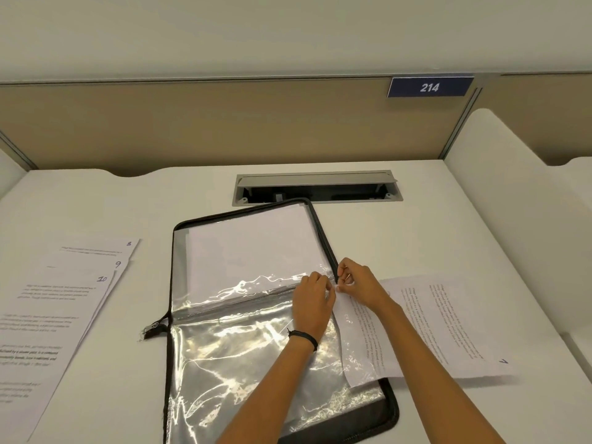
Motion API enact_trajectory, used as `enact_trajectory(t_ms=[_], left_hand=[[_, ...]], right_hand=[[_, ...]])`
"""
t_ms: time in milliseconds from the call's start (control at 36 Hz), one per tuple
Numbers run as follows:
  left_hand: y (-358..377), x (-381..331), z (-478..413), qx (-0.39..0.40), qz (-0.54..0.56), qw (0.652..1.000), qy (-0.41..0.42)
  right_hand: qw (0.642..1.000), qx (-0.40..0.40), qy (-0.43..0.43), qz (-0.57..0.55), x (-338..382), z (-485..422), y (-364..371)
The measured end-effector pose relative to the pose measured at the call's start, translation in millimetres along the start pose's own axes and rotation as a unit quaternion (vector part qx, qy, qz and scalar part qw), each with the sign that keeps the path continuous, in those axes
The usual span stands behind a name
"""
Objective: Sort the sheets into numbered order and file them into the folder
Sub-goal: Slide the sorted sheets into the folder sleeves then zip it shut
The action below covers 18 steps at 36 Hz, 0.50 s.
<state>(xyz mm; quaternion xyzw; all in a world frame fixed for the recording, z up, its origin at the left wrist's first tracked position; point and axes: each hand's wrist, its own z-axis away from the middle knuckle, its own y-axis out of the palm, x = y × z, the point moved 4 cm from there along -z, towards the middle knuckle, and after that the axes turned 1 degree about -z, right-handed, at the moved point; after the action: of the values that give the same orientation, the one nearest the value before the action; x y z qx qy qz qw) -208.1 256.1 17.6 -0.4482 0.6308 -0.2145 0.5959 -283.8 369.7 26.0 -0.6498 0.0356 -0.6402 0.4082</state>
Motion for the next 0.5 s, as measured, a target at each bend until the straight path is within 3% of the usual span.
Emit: enact_trajectory(t_ms=[500], left_hand=[[5.1, 9.1, 32.1, -0.014, 0.004, 0.998, 0.053]], right_hand=[[0.996, -0.068, -0.032, 0.047, -10.8, 9.7, 2.6]])
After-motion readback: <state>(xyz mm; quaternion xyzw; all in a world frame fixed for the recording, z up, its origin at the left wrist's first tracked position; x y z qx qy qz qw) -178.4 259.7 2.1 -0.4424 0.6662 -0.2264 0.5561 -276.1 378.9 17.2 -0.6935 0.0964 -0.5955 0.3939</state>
